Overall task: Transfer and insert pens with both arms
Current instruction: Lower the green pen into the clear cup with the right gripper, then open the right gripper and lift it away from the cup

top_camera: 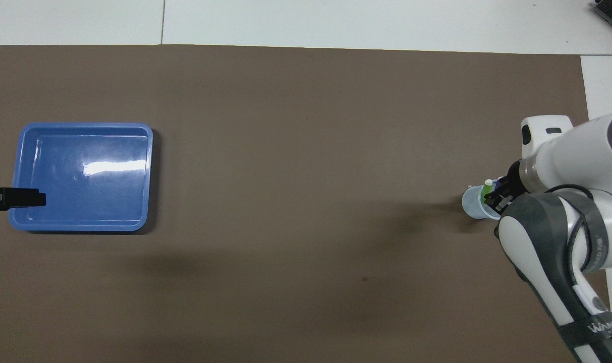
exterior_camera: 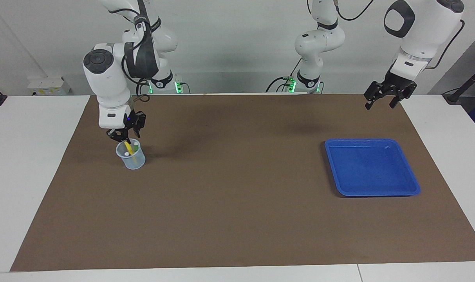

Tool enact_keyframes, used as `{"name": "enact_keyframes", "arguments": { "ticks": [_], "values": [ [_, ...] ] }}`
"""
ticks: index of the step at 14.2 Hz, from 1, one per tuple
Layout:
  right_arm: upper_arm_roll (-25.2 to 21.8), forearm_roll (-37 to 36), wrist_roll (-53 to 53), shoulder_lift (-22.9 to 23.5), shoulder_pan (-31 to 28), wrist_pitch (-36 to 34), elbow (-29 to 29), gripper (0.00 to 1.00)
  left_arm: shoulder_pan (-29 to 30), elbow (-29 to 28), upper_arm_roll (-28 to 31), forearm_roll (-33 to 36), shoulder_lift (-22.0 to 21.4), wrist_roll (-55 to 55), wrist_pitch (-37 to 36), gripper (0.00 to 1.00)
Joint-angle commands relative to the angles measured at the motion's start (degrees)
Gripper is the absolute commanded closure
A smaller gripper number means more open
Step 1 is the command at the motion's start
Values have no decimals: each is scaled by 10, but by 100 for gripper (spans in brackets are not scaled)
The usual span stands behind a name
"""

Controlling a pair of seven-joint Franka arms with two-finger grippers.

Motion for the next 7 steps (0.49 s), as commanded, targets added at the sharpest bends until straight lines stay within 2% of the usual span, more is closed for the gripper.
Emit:
{"name": "enact_keyframes", "arguments": {
  "ticks": [1,4,7],
  "values": [
    [8,20,0,-16,-12,-5,7,0,-24,10,5,14,9,-12,6,0],
    [8,55,35,-18,-9,-92,76,0,-88,28,28,14,20,-65,0,0],
    [15,58,95,-17,-3,-214,194,0,-107,102,40,14,62,-70,-31,0]
  ]
}}
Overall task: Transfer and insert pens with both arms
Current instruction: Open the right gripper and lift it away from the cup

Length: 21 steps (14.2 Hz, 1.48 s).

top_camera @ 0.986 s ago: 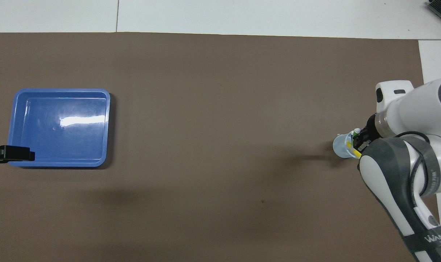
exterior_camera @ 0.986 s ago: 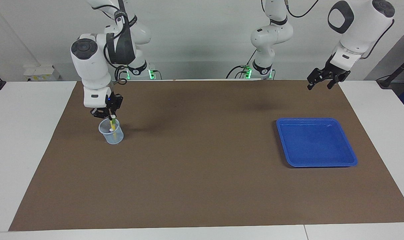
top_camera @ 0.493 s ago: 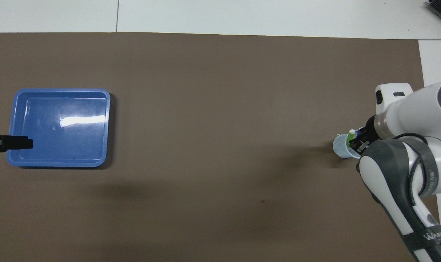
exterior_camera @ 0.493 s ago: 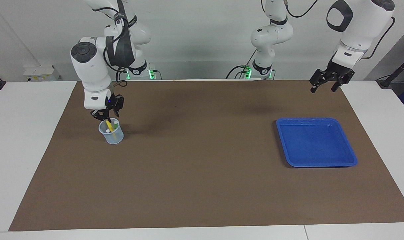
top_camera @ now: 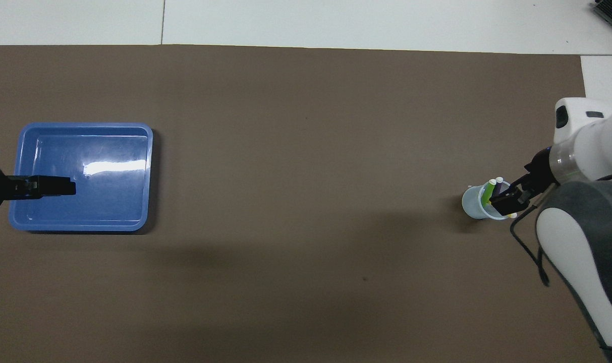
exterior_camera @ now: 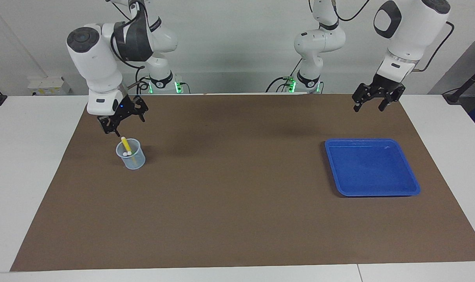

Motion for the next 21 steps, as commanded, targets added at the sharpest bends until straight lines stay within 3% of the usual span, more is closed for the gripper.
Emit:
{"name": "enact_keyframes", "arguments": {
  "ticks": [1,3,6,7,9,13,16,19,21],
  "values": [
    [20,11,42,2,-1,-106,115,0,-40,101,35,14,59,-11,-59,0],
    [29,12,64,0,1,-160,157,0,-57,152,50,29,79,-11,-94,0],
    [44,12,122,1,0,-205,194,0,-65,185,50,46,88,-11,-127,0],
    [44,12,125,-3,0,-200,180,0,-65,185,50,46,88,-11,-132,0],
    [43,14,134,-44,-8,-166,95,0,-65,183,50,47,88,-11,-140,0],
    [41,41,136,-64,0,-90,39,0,-65,180,43,45,85,-14,-156,0],
    [37,35,138,-24,-1,-54,47,0,-71,180,43,45,85,-29,-153,0],
    [38,17,170,23,12,-86,130,0,-68,180,45,45,83,-28,-151,0],
    [35,17,175,22,14,-58,111,0,-66,178,45,45,82,-27,-148,0]
  ]
}}
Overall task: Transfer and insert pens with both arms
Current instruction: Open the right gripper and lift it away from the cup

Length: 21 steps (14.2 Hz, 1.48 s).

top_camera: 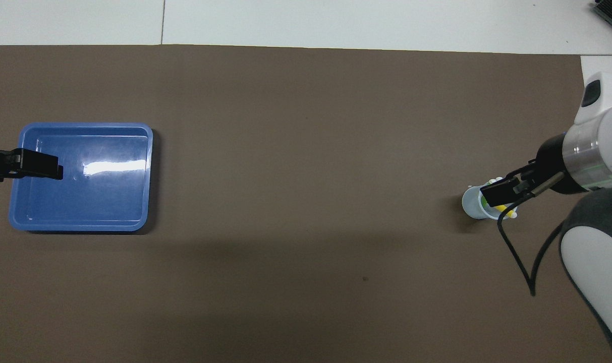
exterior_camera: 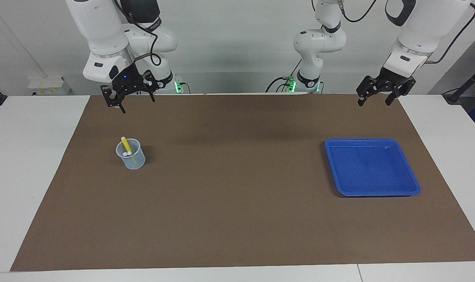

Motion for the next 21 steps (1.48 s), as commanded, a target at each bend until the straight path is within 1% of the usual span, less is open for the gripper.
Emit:
{"name": "enact_keyframes", "arguments": {
  "ticks": [1,3,4,6,8,14,19,21],
  "values": [
    [-6,-7,28,9,13,21,-10,0,-8,11,6,11,4,-9,-6,0],
    [-40,-7,39,2,49,25,-20,0,-8,9,5,11,3,-10,-6,0],
    [-43,-5,41,1,50,27,-24,0,-7,9,5,11,3,-10,-6,0],
    [-45,-5,41,-4,51,56,-41,0,-8,8,5,11,3,-11,-3,0],
    [-45,-5,41,-6,51,55,-46,0,-6,8,5,11,2,-11,-1,0],
    [-46,-6,41,-5,48,47,-40,0,-8,6,7,11,2,-11,-1,0],
    [-55,-8,40,1,46,40,-20,0,-8,6,7,11,2,-11,1,0],
    [-57,-8,35,6,27,37,-7,0,-7,5,7,11,2,-10,4,0]
  ]
}}
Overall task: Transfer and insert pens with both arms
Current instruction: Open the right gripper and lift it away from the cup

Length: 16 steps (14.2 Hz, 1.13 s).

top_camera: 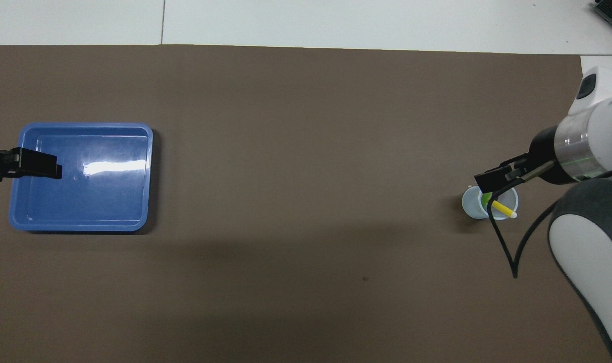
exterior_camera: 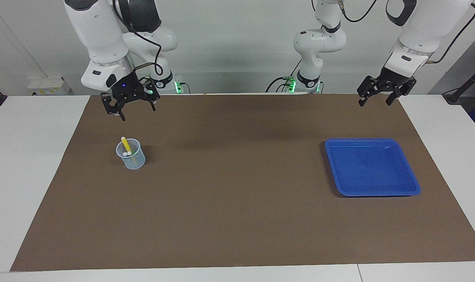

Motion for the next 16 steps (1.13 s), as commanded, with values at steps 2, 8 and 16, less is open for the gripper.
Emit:
{"name": "enact_keyframes", "arguments": {
  "ticks": [2,8,16],
  "values": [
    [1,-4,3,1,-25,-8,10,0,-6,6,6,11,2,-6,4,0],
    [0,0,7,-8,-30,-34,13,0,-4,5,6,11,3,-5,8,0],
    [-9,8,9,-9,-29,-84,50,0,-3,4,7,11,2,-4,14,0]
  ]
}}
